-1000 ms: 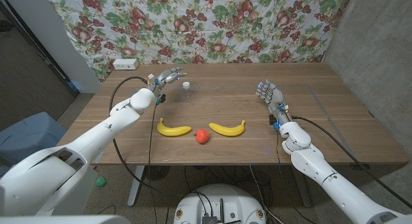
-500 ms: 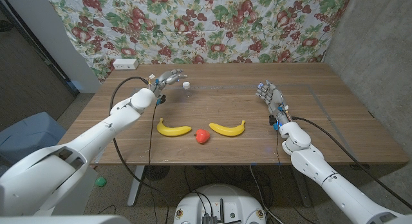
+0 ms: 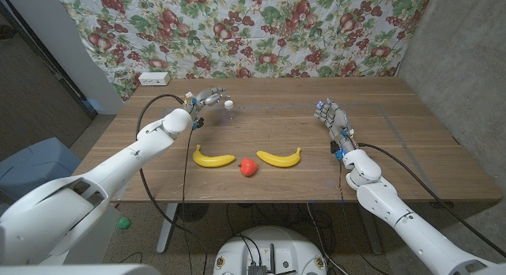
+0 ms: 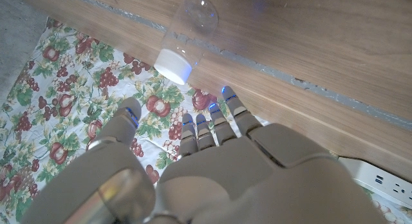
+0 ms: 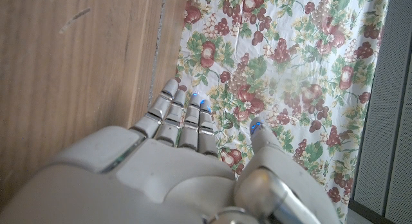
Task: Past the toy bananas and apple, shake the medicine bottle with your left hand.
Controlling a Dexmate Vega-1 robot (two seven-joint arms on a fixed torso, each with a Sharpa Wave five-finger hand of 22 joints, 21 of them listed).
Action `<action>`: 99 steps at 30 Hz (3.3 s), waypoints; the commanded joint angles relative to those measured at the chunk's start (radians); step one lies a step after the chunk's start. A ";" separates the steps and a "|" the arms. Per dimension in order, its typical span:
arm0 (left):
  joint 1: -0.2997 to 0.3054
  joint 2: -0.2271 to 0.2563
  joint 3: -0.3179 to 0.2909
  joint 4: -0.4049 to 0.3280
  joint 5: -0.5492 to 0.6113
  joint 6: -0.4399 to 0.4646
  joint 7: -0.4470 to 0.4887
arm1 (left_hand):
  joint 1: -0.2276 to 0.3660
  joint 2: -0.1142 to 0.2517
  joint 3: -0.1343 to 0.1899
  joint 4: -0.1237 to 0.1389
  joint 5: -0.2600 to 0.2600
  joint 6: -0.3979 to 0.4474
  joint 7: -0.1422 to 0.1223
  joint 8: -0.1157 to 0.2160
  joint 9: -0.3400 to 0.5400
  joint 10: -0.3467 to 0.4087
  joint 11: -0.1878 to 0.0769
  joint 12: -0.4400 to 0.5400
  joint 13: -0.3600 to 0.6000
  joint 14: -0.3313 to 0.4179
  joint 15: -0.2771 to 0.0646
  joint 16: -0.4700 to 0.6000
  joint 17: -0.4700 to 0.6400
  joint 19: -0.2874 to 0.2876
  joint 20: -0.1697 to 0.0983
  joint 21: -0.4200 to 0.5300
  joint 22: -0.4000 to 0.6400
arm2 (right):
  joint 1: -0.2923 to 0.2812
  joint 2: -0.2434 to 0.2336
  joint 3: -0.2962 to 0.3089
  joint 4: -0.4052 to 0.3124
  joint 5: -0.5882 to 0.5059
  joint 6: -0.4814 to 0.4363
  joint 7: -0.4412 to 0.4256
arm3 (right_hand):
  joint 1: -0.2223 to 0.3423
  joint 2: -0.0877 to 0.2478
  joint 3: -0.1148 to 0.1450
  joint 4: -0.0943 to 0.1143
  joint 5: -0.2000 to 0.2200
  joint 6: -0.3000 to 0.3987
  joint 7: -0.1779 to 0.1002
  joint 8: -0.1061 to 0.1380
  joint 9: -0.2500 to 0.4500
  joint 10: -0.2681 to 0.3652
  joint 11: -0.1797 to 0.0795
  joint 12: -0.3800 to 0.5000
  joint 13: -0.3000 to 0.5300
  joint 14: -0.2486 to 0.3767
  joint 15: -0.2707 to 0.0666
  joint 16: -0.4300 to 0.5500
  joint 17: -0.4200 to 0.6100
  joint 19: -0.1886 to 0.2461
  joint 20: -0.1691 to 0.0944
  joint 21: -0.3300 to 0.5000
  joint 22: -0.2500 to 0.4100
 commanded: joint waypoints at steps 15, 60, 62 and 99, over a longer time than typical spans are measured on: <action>-0.027 -0.008 0.040 0.013 0.044 0.046 -0.003 | 0.063 -0.017 0.002 -0.005 0.004 0.025 0.000 0.010 0.005 0.030 -0.005 0.005 0.002 0.032 -0.021 0.005 0.005 0.038 -0.023 -0.008 0.002 | -0.006 0.006 0.000 0.009 -0.003 0.018 0.001 | -0.006 0.003 0.000 -0.004 0.005 0.013 0.005 0.008 0.006 0.012 0.003 0.009 0.008 0.010 0.005 0.008 0.003 0.015 0.001 -0.009 0.002; -0.050 -0.052 0.075 0.060 0.047 0.069 0.003 | 0.169 -0.055 -0.027 0.003 0.002 0.063 0.002 0.018 0.008 0.083 -0.011 0.007 0.002 0.107 -0.045 0.014 0.005 0.104 -0.039 -0.012 0.003 | -0.024 0.007 0.015 0.015 0.015 0.035 0.005 | -0.010 0.005 -0.001 -0.005 0.005 0.018 0.005 0.007 0.007 0.012 0.004 0.010 0.016 0.011 0.004 0.012 0.004 0.024 -0.001 -0.027 0.002; -0.051 -0.052 0.077 0.061 0.050 0.069 0.005 | 0.175 -0.054 -0.028 0.004 0.002 0.066 0.002 0.019 0.008 0.089 -0.015 0.008 0.002 0.110 -0.047 0.014 0.005 0.108 -0.041 -0.012 0.004 | -0.027 0.007 0.016 0.012 0.015 0.035 0.001 | -0.010 0.005 -0.001 -0.005 0.005 0.017 0.005 0.007 0.007 0.013 0.004 0.011 0.016 0.011 0.005 0.012 0.004 0.024 -0.001 -0.028 0.002; -0.056 -0.083 0.086 0.084 0.094 0.078 0.102 | 0.505 0.143 -0.016 0.016 0.008 0.428 0.026 0.050 0.015 0.516 -0.057 0.075 0.004 0.497 -0.150 0.055 0.003 0.399 -0.091 0.115 0.032 | -0.030 0.007 0.016 0.003 0.000 0.030 -0.021 | -0.014 0.007 -0.001 -0.003 0.004 0.018 0.005 0.006 0.008 0.014 0.003 0.011 0.020 0.011 0.003 0.014 0.005 0.029 -0.002 -0.041 0.003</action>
